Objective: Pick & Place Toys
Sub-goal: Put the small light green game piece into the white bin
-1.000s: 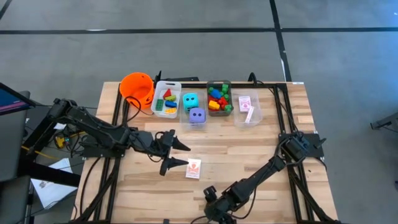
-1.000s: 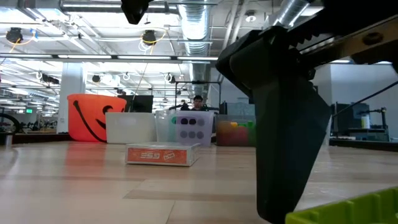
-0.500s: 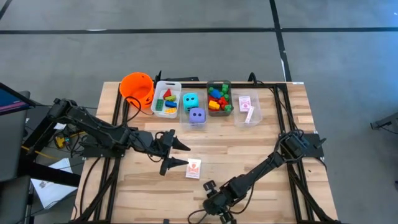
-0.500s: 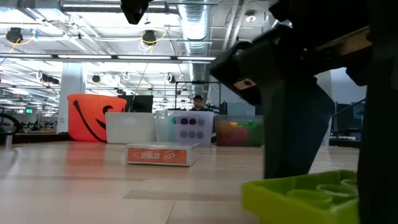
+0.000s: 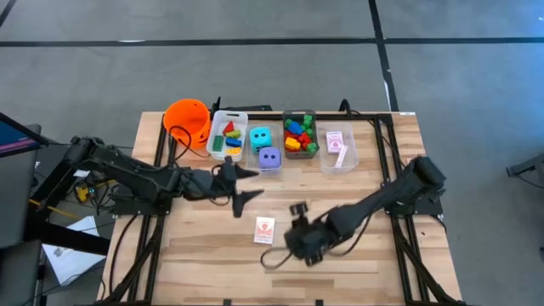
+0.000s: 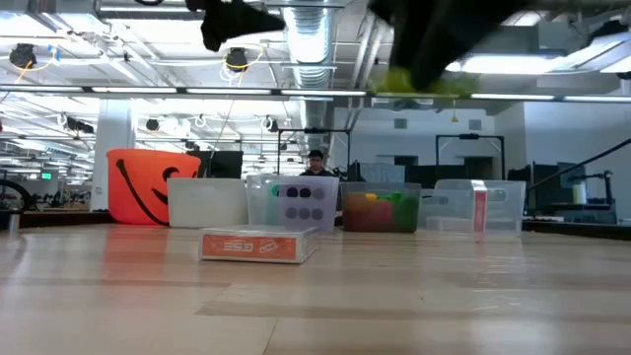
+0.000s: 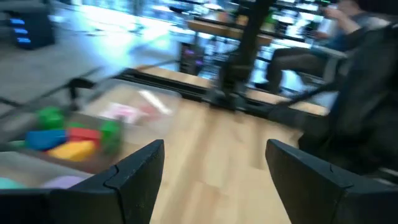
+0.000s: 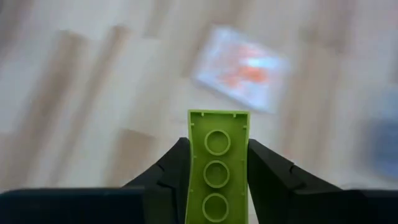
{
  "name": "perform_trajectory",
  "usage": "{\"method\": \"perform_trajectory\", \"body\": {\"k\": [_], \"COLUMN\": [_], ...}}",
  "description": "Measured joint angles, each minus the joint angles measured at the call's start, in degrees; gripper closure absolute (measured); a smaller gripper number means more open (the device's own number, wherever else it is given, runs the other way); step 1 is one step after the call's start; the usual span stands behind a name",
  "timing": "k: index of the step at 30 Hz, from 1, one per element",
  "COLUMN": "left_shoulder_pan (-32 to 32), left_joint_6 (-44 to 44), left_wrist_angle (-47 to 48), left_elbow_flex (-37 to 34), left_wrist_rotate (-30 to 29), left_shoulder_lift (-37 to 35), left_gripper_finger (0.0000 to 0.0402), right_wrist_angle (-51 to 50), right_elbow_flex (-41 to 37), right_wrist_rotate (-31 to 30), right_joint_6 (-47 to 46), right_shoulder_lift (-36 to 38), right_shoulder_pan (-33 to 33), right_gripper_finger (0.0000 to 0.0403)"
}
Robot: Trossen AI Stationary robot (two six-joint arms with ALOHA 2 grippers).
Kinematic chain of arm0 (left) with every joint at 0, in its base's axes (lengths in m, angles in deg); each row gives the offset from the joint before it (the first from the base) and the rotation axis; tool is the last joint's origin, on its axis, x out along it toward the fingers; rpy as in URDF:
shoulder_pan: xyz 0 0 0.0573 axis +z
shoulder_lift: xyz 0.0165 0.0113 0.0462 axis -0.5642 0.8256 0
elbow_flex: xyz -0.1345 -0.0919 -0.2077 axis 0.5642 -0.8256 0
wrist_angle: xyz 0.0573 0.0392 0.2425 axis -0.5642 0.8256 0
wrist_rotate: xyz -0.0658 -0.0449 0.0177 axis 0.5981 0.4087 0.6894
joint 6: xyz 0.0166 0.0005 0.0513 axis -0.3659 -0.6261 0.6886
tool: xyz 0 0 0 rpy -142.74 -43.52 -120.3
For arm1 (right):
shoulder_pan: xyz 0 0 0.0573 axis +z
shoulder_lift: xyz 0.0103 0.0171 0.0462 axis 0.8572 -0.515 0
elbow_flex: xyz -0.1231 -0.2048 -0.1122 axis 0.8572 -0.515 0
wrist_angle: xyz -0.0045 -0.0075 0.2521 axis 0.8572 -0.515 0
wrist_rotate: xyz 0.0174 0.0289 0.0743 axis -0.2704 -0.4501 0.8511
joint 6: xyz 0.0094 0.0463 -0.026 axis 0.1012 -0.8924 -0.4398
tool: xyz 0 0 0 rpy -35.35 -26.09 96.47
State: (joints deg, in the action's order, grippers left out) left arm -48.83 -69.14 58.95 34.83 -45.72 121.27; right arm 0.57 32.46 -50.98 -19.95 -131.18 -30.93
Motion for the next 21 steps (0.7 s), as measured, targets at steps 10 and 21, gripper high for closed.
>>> {"method": "perform_trajectory", "body": {"k": [10,21], "left_shoulder_pan": [9.08,14.79], "left_joint_6": [-4.61,-15.89], "left_wrist_angle": [3.51,-0.06], "left_elbow_flex": [0.02,0.0], "left_wrist_rotate": [2.33,16.1], "left_shoulder_lift": [-3.58,-1.51], "left_gripper_finger": [0.0128,0.0128], "right_wrist_angle": [-3.13,5.5], "right_elbow_flex": [0.12,0.06], "right_wrist_rotate": [-19.61,-26.99], "right_joint_6": [2.84,23.15], "right_shoulder_lift": [11.48,6.03], "right_shoulder_pan": [-7.33,-14.84], "right_gripper_finger": [0.0285,0.0285]}}
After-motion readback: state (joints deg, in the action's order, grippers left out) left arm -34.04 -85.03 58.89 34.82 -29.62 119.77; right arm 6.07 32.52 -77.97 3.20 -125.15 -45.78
